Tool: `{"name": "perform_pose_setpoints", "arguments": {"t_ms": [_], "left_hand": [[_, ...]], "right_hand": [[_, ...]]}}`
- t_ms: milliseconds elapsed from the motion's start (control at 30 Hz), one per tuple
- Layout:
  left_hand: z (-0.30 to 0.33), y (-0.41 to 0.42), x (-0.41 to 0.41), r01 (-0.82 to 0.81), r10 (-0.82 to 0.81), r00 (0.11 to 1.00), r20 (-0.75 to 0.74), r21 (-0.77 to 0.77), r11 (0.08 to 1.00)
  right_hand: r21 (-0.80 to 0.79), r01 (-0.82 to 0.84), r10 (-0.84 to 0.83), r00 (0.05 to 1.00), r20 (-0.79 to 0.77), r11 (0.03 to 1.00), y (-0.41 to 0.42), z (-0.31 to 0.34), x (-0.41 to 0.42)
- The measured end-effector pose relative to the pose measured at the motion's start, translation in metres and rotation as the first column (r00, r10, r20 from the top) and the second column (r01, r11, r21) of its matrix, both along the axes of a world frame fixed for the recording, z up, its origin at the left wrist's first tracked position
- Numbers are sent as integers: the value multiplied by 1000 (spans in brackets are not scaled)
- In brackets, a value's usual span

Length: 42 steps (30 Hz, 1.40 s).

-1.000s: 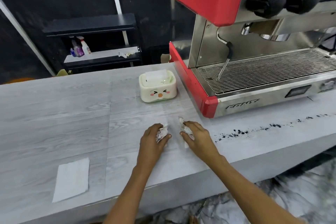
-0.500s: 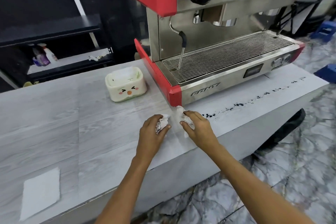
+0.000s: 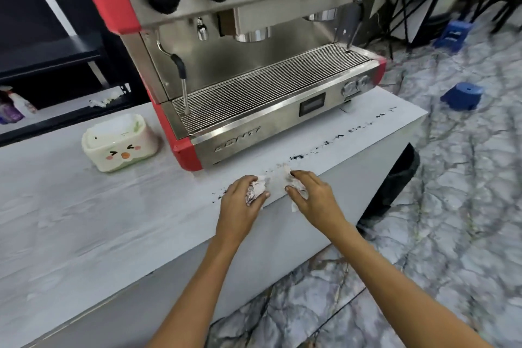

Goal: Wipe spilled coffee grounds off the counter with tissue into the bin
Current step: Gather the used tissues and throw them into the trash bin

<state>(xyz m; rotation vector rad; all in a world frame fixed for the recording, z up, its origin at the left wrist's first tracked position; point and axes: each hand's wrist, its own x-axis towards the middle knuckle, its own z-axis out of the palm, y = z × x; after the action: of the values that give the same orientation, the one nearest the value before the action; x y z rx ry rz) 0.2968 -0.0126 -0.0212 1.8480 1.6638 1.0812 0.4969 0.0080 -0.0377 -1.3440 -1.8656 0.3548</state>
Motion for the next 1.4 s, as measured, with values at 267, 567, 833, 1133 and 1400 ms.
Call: {"name": "perform_pose_setpoints", "arguments": {"t_ms": [267,567,833,1133,1400], "left_hand": [[-2,19,87,109,-109,994,-7,-3,994],[-3,73,178,284,-284,959,-6,10,959],[-5,141,257,436,-436,900,3,31,900],[-5,189,334,540,-540,841,-5,55,840],[-13,229,424,532,-532,847,-22,36,846]], "right_hand": [[-24,107,-107,994,1,994,3,-3,88],[-50,279,-279,960,2,959,21,-6,169],[-53,408,-407,913,24,911,60,-4,236],[-81,504,-504,863,31,860,88,-10,301],[-105,486,-484,874,39,868,131,-19,393]]}}
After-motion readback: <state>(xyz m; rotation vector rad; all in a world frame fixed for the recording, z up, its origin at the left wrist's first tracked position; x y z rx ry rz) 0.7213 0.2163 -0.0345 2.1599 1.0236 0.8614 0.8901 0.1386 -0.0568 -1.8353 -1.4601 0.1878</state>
